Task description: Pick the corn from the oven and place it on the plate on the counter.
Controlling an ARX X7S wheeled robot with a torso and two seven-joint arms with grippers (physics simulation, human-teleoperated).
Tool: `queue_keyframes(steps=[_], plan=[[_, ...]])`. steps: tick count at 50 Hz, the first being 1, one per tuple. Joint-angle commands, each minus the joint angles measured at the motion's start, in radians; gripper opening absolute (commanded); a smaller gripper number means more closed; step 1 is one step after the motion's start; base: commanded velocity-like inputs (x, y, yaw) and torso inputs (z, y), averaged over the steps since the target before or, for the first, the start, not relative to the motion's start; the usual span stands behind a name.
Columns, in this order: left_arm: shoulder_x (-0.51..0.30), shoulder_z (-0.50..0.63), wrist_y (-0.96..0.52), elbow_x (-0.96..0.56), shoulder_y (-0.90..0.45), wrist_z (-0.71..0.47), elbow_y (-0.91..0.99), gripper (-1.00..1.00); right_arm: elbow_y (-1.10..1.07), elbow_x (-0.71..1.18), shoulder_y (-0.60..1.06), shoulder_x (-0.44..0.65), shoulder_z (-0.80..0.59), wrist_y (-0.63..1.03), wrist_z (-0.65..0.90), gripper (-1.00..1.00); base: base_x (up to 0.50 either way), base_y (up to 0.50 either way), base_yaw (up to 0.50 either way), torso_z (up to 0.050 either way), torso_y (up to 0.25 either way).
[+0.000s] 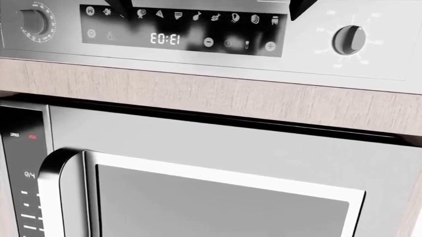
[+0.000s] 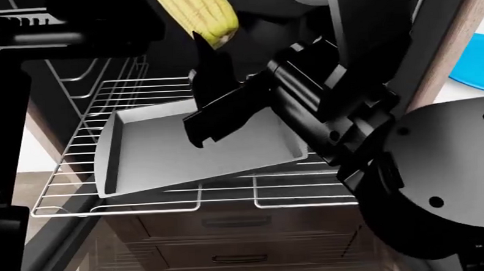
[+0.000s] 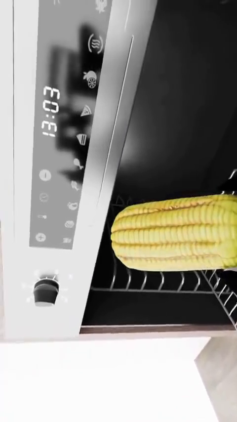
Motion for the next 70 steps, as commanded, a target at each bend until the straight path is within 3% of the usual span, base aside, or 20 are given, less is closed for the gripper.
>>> queue_keyframes(steps=[1,70], plan=[[0.000,0.007,0.004,-0.002,-0.009,-0.003,-0.003,1.00,-0.011,0.038,0.046,0.003,0.004,0.003,0.033,-1.00,0.00,0.00,0.00,0.000,0.000],[-0.009,0.012,0.058,-0.015,-0.005,0.001,-0.013,1.00,-0.044,0.134,0.161,0.022,-0.033,-0.037,0.119,-1.00,0.00,0.00,0.00,0.000,0.000]])
